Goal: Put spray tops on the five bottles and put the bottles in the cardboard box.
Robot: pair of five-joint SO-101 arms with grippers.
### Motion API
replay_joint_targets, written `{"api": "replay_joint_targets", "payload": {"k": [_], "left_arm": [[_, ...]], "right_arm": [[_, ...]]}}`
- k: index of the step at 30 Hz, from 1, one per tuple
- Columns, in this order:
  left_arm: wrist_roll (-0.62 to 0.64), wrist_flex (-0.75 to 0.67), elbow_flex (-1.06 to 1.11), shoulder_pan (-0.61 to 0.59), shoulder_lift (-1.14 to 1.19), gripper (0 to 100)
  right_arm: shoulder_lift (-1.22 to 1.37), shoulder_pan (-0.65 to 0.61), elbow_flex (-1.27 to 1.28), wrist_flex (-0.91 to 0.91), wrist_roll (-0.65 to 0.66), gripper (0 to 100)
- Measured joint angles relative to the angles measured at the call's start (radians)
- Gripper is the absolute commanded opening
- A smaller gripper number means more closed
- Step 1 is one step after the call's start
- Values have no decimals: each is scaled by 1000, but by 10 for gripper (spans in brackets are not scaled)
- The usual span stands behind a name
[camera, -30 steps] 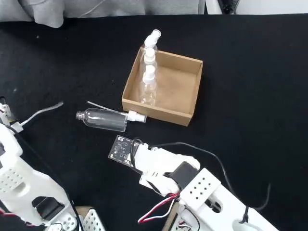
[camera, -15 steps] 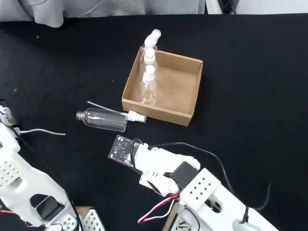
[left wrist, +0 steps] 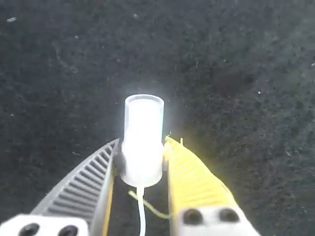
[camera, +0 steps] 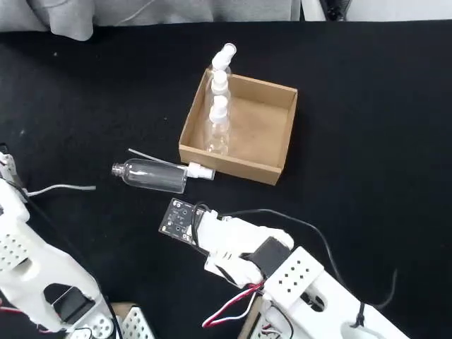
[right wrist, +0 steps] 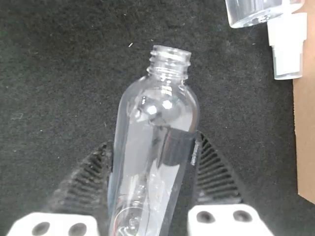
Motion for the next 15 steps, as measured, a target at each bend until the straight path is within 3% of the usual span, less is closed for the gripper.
{"api": "replay_joint_targets", "payload": {"k": [8,15], "left_arm": [[-25,28,-11,0,0,29],[-72,264,-137,-5,5,29]], "right_arm": [[0,0,0,0,0,82],[0,0,0,6,0,83]]}}
